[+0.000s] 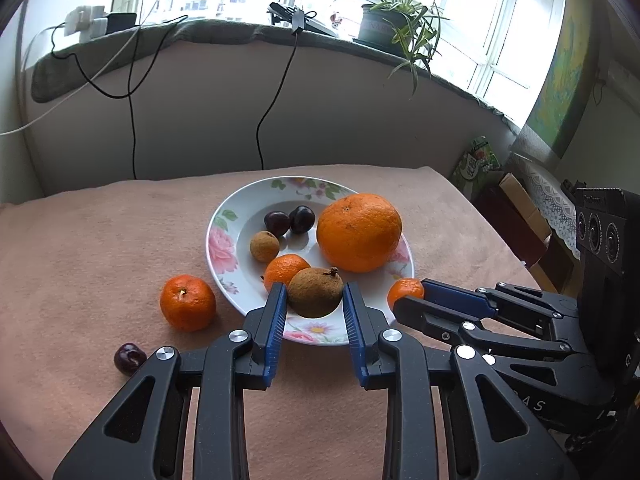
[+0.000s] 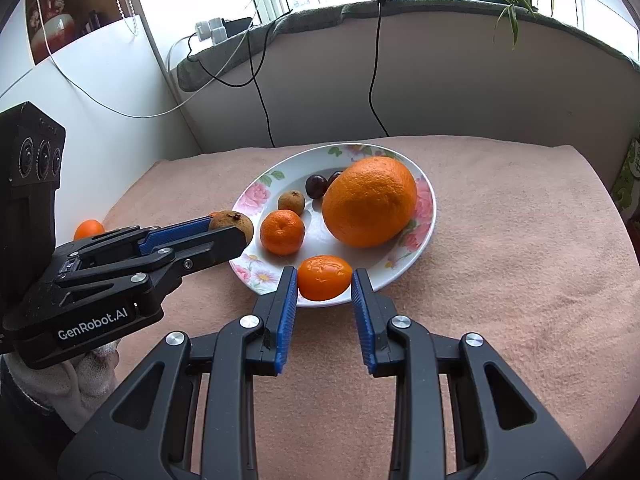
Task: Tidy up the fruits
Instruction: 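Carry the kiwi with the left tool while the right tool carries the small mandarin to the plate, then lower both fruits into the plate and open both tools, then withdraw both tools from the plate toward the mandarin and dark cherry, then grasp the dark cherry with the left tool while the right tool grasps the mandarin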
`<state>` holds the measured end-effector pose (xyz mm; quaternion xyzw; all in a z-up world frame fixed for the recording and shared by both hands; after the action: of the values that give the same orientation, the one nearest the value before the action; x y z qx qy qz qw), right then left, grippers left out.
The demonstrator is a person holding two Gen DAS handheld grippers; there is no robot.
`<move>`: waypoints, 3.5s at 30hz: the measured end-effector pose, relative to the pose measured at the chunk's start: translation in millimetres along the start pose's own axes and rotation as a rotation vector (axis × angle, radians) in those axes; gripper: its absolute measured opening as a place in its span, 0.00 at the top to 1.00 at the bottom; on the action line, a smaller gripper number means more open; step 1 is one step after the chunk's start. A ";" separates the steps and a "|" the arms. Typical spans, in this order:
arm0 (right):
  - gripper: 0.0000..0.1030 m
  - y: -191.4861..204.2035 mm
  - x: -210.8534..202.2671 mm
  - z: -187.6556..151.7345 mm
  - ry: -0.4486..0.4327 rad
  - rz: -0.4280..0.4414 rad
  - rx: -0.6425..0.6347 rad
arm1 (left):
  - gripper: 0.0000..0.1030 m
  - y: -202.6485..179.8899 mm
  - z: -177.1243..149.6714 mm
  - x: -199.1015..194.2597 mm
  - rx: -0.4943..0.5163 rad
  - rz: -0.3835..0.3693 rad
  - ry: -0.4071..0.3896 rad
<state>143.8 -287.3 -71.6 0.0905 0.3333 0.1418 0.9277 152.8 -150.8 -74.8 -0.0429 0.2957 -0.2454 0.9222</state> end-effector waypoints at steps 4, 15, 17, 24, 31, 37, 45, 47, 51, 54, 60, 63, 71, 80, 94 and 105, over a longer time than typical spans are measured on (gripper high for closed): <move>0.72 -1.3 2.3 -0.2 0.007 0.003 0.002 | 0.74 -1.6 0.8 2.1 0.006 -0.002 0.004; 0.72 1.7 6.6 0.8 0.009 0.001 -0.011 | 0.74 -1.7 -0.9 4.4 0.005 -0.002 0.009; 0.72 1.9 7.0 0.8 0.010 0.002 -0.013 | 0.74 -1.8 -1.0 5.4 0.005 -0.003 0.012; 0.72 0.6 7.1 0.0 0.013 -0.001 -0.013 | 0.73 -2.3 -1.4 6.4 0.007 -0.005 0.012; 0.57 -4.7 7.9 0.1 0.010 -0.010 0.003 | 0.61 1.6 2.1 3.0 -0.002 0.004 -0.002; 0.34 -6.6 1.2 2.0 -0.014 -0.024 0.002 | 0.41 3.1 7.2 -4.5 0.008 0.027 -0.030; 0.32 -3.6 -4.9 4.4 -0.031 -0.047 -0.011 | 0.30 4.8 12.3 -11.6 0.022 0.078 -0.060; 0.32 -3.4 -5.8 4.9 -0.032 -0.053 -0.012 | 0.30 6.1 13.0 -13.0 0.021 0.088 -0.063; 0.10 -2.7 -10.5 6.6 -0.060 -0.072 -0.021 | 0.30 6.2 13.3 -14.7 0.029 0.104 -0.064; 0.10 -0.8 -13.0 8.7 -0.065 -0.088 -0.039 | 0.30 6.6 13.0 -15.5 0.037 0.118 -0.062; 0.10 1.5 -14.7 8.4 -0.059 -0.082 -0.034 | 0.29 9.7 12.0 -21.2 0.041 0.131 -0.072; 0.10 2.6 -14.6 6.9 -0.054 -0.072 -0.022 | 0.29 13.6 11.2 -25.3 0.039 0.139 -0.075; 0.10 11.8 -15.3 4.7 -0.048 -0.040 -0.008 | 0.29 29.5 9.2 -40.0 0.013 0.164 -0.093; 0.10 29.4 -20.6 4.9 -0.048 0.024 -0.008 | 0.29 63.3 -7.3 -63.2 -0.003 0.212 -0.090; 0.10 62.7 -16.9 3.5 -0.038 0.106 -0.061 | 0.30 111.3 -48.3 -96.1 -0.078 0.256 -0.050; 0.26 96.5 4.1 -5.0 0.015 0.156 -0.064 | 0.37 112.9 -56.2 -90.3 -0.077 0.179 -0.025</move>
<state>124.1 -194.6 -52.5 0.0852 0.3276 0.2251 0.9136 105.6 -5.1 -98.9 -0.0547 0.2963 -0.1498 0.9417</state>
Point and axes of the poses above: each gripper's, at about its wrist camera, not at the fingertips, and x roughly the way its jaws point, y to its left, z to its top, the point moved 3 cm from there along x, roughly the way its jaws point, and after that the axes turned 11 degrees about -y, right-handed, at the moved point
